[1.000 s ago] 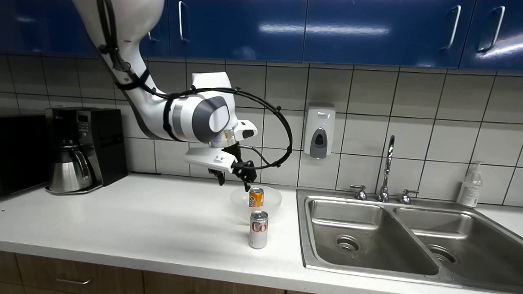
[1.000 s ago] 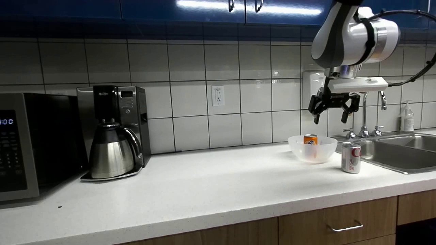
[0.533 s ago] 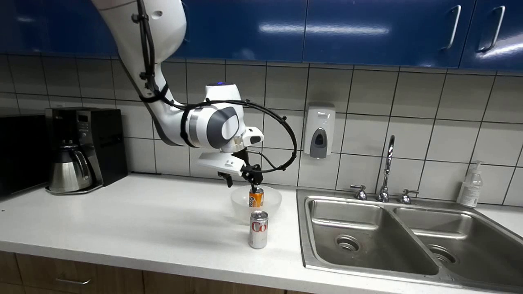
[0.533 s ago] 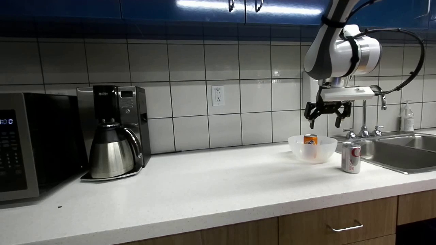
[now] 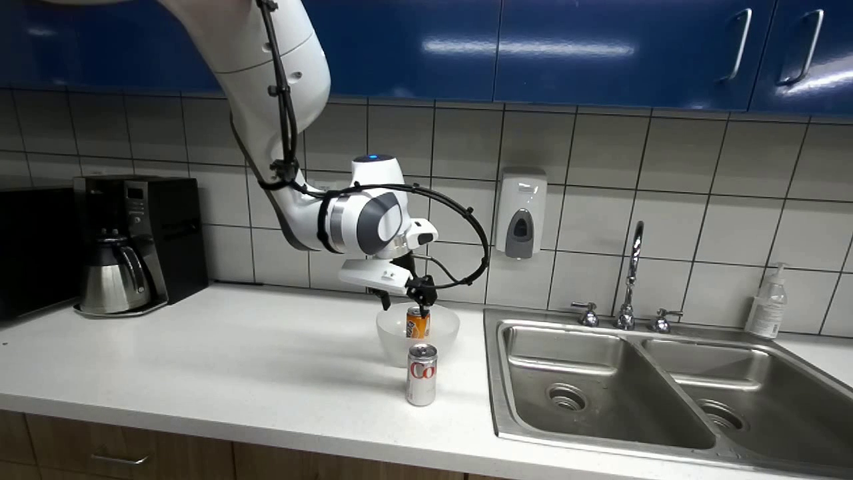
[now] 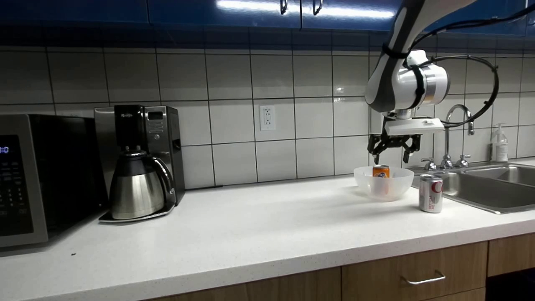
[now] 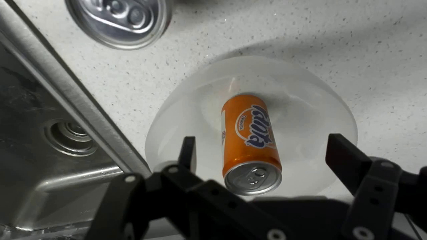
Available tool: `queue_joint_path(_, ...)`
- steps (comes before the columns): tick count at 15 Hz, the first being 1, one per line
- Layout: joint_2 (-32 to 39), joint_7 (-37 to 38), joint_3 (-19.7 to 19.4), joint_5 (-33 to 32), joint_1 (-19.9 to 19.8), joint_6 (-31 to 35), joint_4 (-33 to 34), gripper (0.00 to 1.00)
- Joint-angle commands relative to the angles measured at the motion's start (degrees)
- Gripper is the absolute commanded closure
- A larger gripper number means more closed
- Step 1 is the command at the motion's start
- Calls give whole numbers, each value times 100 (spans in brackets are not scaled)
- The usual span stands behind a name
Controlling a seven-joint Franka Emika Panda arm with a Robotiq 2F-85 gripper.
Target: Pick up the orange canned drink from the clear bowl and place it on the white kitchen counter
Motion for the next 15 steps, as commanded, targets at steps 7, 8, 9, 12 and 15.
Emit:
queue_joint_path(7,1056,-207,159,125,-223,-237,1431,0)
queue_joint_path(8,1145,-207,168,127,-233,-244,1533,0)
queue_joint_path(9,1229,-193,158,116,-228,-263,1636,0)
queue_joint_path(12,1494,-213,215,154,-286,-362,1944,0)
queue_joint_path(15,1697,-218,258,156,-319,-449,2188,0)
